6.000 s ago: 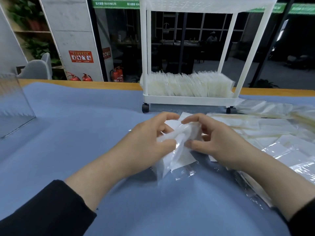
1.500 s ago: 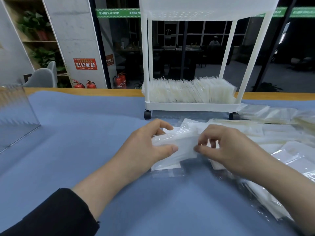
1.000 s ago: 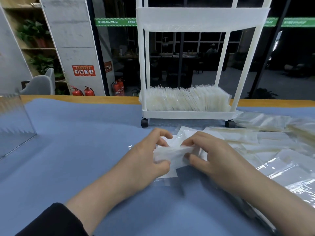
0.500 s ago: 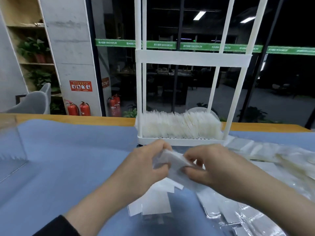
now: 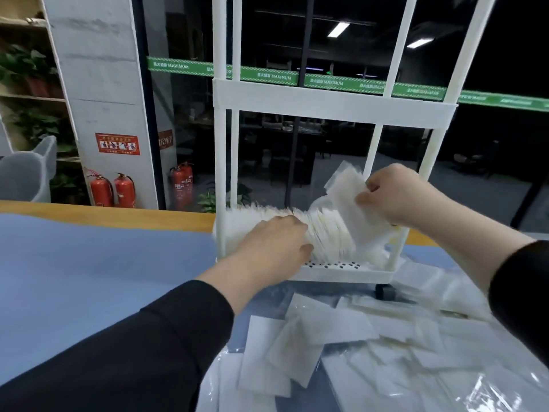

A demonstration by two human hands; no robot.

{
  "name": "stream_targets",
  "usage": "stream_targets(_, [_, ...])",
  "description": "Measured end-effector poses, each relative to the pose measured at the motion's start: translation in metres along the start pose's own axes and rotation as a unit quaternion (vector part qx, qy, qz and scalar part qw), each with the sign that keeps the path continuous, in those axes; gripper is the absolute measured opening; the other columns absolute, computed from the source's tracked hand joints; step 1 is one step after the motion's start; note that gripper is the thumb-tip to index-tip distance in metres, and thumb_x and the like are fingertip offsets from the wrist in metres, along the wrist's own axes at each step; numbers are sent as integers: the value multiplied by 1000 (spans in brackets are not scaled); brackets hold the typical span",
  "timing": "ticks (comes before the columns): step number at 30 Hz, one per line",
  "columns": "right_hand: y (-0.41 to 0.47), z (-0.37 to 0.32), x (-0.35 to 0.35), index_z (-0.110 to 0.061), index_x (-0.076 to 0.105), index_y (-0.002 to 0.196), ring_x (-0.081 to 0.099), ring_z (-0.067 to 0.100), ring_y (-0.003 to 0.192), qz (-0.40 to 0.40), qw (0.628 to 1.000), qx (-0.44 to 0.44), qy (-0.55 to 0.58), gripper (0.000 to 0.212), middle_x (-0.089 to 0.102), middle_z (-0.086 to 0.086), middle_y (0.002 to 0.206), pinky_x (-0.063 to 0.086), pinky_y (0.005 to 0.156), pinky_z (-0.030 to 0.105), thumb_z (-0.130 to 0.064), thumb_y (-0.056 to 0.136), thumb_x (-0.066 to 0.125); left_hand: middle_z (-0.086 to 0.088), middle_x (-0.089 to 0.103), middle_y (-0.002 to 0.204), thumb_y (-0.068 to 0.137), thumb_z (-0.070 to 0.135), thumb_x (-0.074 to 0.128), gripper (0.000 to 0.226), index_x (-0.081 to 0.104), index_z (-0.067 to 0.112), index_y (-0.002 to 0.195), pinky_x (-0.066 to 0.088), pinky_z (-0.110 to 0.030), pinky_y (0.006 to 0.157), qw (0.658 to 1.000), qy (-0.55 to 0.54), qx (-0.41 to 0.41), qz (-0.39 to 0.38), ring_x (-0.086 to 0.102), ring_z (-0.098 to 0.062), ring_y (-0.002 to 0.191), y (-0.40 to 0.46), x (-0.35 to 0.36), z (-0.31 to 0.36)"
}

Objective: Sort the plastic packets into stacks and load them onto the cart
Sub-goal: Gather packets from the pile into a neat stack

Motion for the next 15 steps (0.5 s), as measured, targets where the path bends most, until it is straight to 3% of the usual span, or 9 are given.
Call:
stream_targets(2, [15, 0, 4, -5, 49, 63, 43, 24, 46, 1, 1000, 7, 7, 29, 41, 4, 51, 34, 48, 23, -21, 84, 62, -6, 58, 121, 105, 42, 38, 39, 62, 12, 113, 39, -40, 90, 999, 54, -1, 3, 54, -28, 112, 13, 9, -1])
stream_targets(4, [24, -1, 8, -13, 38, 59, 40, 22, 42, 0, 1000, 4, 11, 33, 36, 4, 47, 29, 45, 22, -19, 82, 61, -6, 60, 117, 105, 48, 35, 47, 65, 13, 113, 38, -41, 92, 996, 89, -10, 8, 53, -28, 111, 19, 19, -3])
stream_targets(7, [32, -3, 16, -14, 34, 59, 31, 21, 47, -13, 1000, 1, 26, 34, 32, 6, 50, 24, 47, 23, -16, 82, 59, -5, 59, 127, 104, 55, 32, 53, 61, 15, 123, 38, -42, 99, 995, 99, -19, 18, 51, -26, 120, 23, 33, -9])
stream_targets(11, [44, -7, 28, -18, 28, 57, 29, 22, 63, -31, 998, 5, 51, 41, 25, 3, 59, 20, 53, 29, -14, 82, 59, 0, 49, 147, 103, 60, 29, 55, 48, 25, 142, 23, -49, 116, 998, 64, -9, 17, 36, -24, 141, 25, 43, -15])
stream_targets(15, [55, -16, 36, -16, 34, 61, 35, 22, 54, -52, 998, -6, 35, 37, 39, 5, 57, 24, 49, 26, -18, 87, 60, 7, 51, 144, 102, 61, 29, 56, 42, 27, 144, 18, -53, 118, 997, 60, 3, 38, 34, -25, 143, 23, 48, -15])
Point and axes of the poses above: each hand's wrist, its own y-axis towards the middle knuckle, its own x-axis out of the palm, z = x × y, the point moved 5 cm from there along y, towards the middle knuckle
